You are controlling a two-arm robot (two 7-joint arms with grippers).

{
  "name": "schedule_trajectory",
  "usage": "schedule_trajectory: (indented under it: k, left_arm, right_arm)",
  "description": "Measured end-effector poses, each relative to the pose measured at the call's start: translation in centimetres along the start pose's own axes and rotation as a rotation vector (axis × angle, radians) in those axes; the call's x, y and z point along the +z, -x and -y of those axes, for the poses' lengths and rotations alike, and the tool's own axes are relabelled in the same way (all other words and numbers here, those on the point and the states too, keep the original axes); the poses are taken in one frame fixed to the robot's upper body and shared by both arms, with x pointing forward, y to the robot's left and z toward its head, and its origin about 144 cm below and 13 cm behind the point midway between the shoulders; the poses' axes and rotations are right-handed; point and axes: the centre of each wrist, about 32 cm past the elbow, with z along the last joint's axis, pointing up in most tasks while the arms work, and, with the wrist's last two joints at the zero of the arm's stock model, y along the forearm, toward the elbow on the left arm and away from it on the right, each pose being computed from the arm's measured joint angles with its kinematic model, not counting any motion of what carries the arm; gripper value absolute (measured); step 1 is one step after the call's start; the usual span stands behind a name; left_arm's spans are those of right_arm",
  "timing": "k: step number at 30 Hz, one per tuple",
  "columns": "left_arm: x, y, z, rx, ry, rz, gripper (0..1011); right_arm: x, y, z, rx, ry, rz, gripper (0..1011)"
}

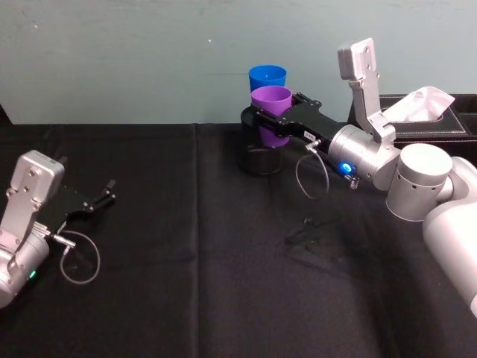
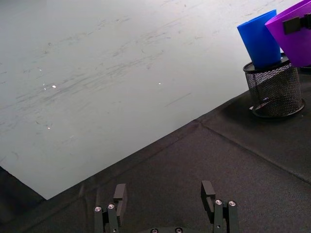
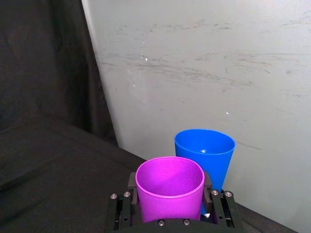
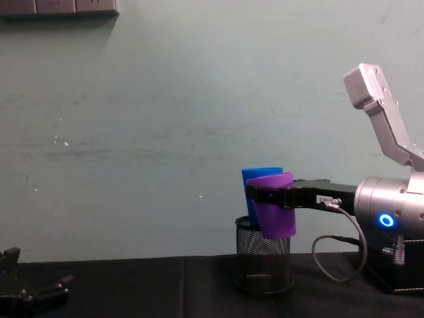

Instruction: Pick up one cup with a gripper and tap it against the other cup.

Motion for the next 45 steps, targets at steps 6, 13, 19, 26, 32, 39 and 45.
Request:
schedule_trajectory:
  k: [6,13,19,26,32,39,45]
  left_arm:
    - [0.0,0.0,0.0,0.0,0.0,0.0,1000]
    - [0.0,0.0,0.0,0.0,0.0,0.0,1000]
    - [0.0,0.0,0.0,0.0,0.0,0.0,1000]
    - [0.0,0.0,0.0,0.0,0.0,0.0,1000]
    - [0.0,0.0,0.0,0.0,0.0,0.0,1000]
    - [0.0,0.0,0.0,0.0,0.0,0.0,1000]
    - [0.0,0.0,0.0,0.0,0.0,0.0,1000]
  right_arm:
    - [0.0,0.0,0.0,0.0,0.0,0.0,735]
    - [0.0,0.0,0.0,0.0,0.0,0.0,735]
    - [0.0,0.0,0.0,0.0,0.0,0.0,735]
    - [0.0,0.0,0.0,0.0,0.0,0.0,735]
    - [0.0,0.0,0.0,0.0,0.0,0.0,735]
    - [0.0,0.0,0.0,0.0,0.0,0.0,735]
    - [0.0,0.0,0.0,0.0,0.0,0.0,735]
